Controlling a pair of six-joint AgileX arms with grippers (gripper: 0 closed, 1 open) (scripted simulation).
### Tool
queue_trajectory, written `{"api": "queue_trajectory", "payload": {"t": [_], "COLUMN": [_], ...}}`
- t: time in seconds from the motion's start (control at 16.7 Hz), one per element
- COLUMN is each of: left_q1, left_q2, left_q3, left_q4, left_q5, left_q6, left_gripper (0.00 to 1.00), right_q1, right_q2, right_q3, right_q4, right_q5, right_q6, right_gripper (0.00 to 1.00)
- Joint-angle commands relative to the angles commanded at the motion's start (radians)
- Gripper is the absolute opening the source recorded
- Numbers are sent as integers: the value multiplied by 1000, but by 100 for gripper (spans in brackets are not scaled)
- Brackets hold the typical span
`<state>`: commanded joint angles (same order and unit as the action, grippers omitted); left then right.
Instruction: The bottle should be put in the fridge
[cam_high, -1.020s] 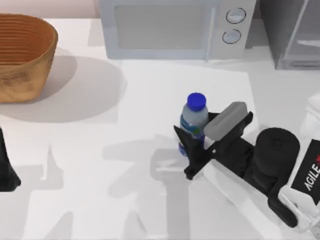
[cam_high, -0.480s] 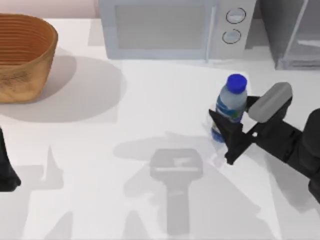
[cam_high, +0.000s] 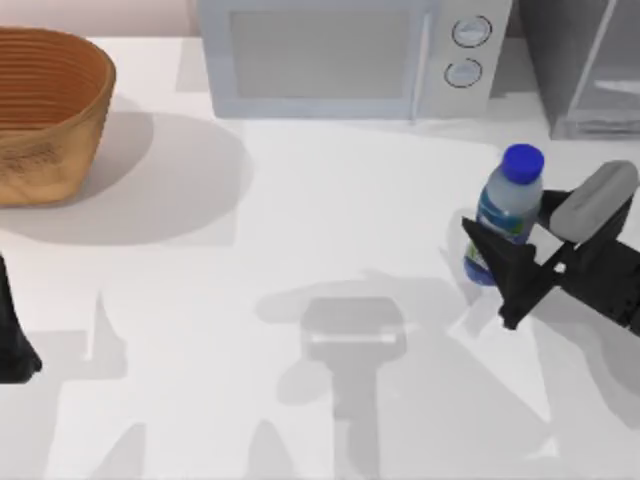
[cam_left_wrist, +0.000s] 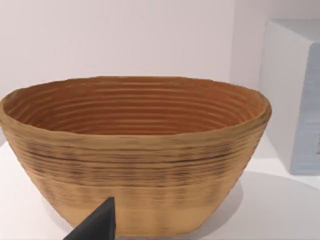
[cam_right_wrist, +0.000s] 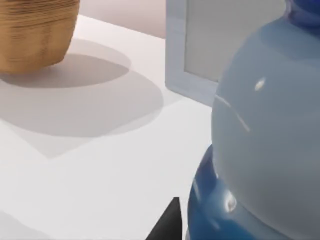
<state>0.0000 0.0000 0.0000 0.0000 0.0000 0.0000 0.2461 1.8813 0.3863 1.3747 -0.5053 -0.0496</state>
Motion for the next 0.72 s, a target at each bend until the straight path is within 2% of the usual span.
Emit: {"api": "queue_trajectory", "payload": {"t": [0.36, 0.72], "left_q1": [0, 0], "left_q2": [0, 0], "left_q3": [0, 0], "left_q4": [0, 0], "left_q5": [0, 0], "left_q6": [0, 0], "left_gripper": [100, 100], "right_q1": [-13, -74], "right_q2": [-158, -657], "right_q3": [-27, -128], "right_q4": [-108, -457], "right_q5": [34, 159], "right_q6": [3, 14], "right_gripper": [1, 1]}}
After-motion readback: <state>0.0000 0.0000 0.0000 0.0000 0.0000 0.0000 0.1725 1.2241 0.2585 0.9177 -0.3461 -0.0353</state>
